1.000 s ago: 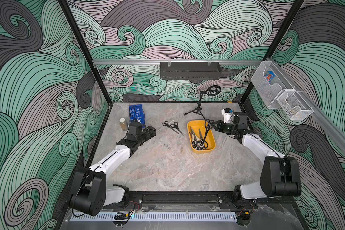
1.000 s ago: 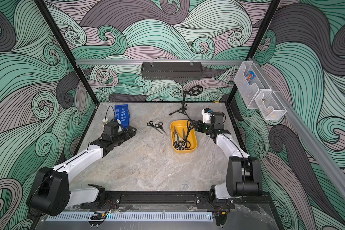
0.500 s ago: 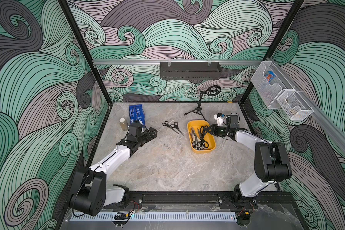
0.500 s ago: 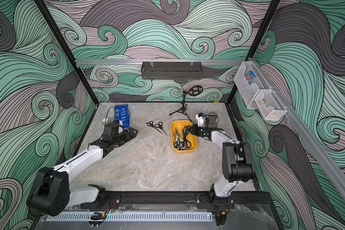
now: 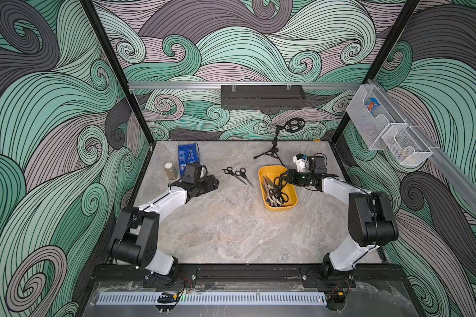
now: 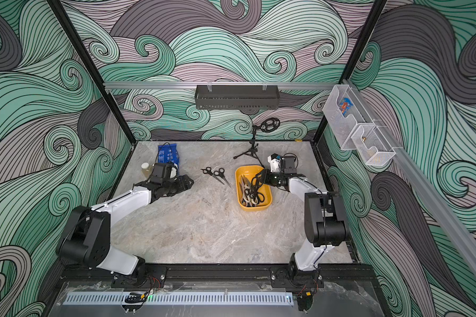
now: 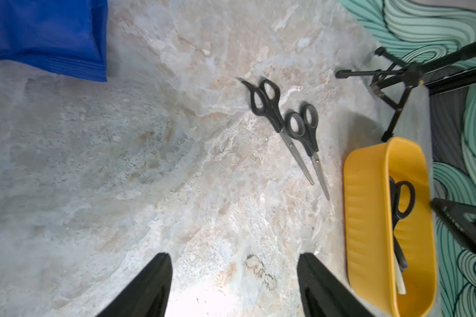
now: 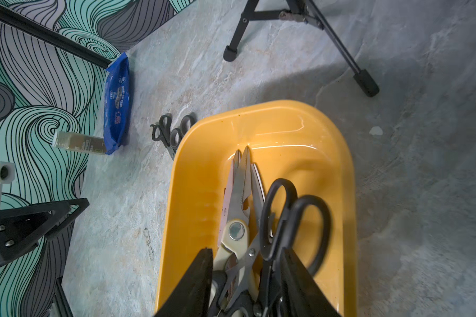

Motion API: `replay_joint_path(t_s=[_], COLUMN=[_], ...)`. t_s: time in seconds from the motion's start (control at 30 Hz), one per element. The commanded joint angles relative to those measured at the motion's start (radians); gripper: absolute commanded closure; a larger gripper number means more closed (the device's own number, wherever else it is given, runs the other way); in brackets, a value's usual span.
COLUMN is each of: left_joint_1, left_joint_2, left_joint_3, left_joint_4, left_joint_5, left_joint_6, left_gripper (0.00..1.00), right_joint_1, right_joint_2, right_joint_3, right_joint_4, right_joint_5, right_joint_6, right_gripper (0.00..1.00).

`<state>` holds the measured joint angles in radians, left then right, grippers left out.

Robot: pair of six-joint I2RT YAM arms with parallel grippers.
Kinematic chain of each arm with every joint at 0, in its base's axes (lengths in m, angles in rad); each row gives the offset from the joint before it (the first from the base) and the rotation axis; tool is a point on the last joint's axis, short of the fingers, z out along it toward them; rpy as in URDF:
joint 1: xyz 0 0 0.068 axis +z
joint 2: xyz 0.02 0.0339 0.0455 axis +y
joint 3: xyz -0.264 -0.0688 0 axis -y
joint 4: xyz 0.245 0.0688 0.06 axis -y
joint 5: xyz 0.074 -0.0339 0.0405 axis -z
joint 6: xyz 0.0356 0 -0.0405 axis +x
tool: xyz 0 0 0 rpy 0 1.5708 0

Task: Put the scissors into the storage box
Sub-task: Place the scissors in the storage box.

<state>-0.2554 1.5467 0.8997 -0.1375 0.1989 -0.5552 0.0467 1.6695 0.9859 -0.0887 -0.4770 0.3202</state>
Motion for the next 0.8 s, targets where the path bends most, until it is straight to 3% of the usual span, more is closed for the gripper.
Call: replay_joint_path(t_s=[0.0, 0.33, 0.57, 0.77], left_joint_1=[0.001, -0.061, -0.099, -0.114], left_joint_2=[0.076, 0.287, 0.361, 0.436], left_joint_3=[0.084, 0.283, 0.379, 0.472], left_joint_4=[-0.094, -0.144, -0.038, 0.062], left_joint_5=[-0.008, -0.150, -0.036, -0.021], left_joint_6=[0.073, 0.082, 0.050, 0.015], left_gripper=[0.27, 0.29, 0.34, 0.34], right_joint_1=[0.008, 0.034, 0.054, 0.064], right_joint_2=[-0.094, -0.281, -0.308, -0.300], right_joint_3=[0.001, -0.080, -0.104, -0.112], right_joint_4=[0.007, 0.010, 0.011, 0.018], right_joint_5=[0.057, 0.112, 0.099, 0.087], right_joint_6=[-0.002, 0.019, 0.024, 0.028], right_gripper=[0.53, 0.50, 0.50, 0.50])
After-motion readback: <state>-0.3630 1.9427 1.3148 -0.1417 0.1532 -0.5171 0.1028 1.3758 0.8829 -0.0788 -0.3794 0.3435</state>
